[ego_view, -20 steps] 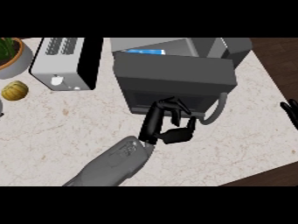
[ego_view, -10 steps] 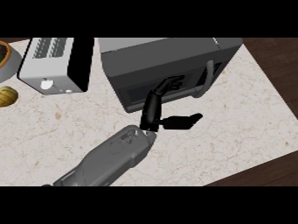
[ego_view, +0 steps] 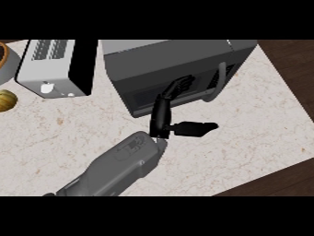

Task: Pick up the milk, place it into the microwave and close the microwave

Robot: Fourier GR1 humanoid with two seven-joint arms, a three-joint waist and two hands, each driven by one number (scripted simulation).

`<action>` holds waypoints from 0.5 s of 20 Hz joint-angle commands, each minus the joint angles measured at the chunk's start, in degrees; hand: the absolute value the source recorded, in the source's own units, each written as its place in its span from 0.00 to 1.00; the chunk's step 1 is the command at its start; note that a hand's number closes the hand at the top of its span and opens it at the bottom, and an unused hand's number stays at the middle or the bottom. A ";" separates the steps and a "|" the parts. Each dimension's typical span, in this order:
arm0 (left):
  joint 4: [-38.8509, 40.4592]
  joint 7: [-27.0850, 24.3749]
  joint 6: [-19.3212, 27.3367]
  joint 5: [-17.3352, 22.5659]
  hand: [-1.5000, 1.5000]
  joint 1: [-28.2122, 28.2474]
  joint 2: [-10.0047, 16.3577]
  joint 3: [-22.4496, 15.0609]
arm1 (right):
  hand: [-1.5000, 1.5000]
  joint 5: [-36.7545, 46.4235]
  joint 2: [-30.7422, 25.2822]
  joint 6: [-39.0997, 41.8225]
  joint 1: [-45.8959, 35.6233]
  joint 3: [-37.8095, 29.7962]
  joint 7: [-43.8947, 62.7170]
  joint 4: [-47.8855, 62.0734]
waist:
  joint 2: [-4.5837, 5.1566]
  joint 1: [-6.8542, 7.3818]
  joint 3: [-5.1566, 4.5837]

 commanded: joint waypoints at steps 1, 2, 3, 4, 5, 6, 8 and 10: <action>3.33 -0.76 1.55 2.53 0.00 -4.59 0.03 4.13 | 1.00 1.07 -0.50 -0.76 -1.44 -0.36 -0.44 0.74 | 0.73 0.23 0.13; 3.42 -0.93 1.34 2.81 0.00 -5.01 0.03 3.87 | 1.00 1.08 -0.17 -1.33 -1.95 -0.38 -0.18 0.94 | 0.83 0.30 0.13; 3.85 -1.13 1.20 3.25 0.00 -4.67 0.03 3.66 | 1.00 1.20 -0.57 -1.23 -2.36 -0.29 0.28 0.90 | 0.88 0.48 0.06; 3.23 -1.06 1.28 4.33 0.00 -5.04 0.03 4.07 | 1.00 1.23 -1.12 -0.76 -2.42 -0.46 0.12 1.29 | 0.71 0.32 0.07; 3.91 -2.24 1.60 3.55 0.00 -5.13 0.03 3.34 | 1.00 1.28 -0.93 -1.11 -3.18 -0.30 0.24 1.45 | 1.02 0.71 0.09; 3.77 -2.07 1.45 4.56 0.00 -4.61 0.03 3.31 | 1.00 1.55 -1.05 -1.00 -3.25 0.14 0.50 0.91 | 1.05 0.21 -0.01; 4.04 -3.15 1.16 5.29 0.00 -4.49 0.03 3.50 | 1.00 1.35 -0.85 -0.94 -3.15 -0.02 0.29 1.76 | 1.11 0.14 0.10; 4.42 -3.31 1.17 5.79 0.00 -5.11 0.03 3.01 | 1.00 1.48 -1.51 -1.10 -4.36 -0.29 0.52 1.47 | 0.93 -0.04 0.05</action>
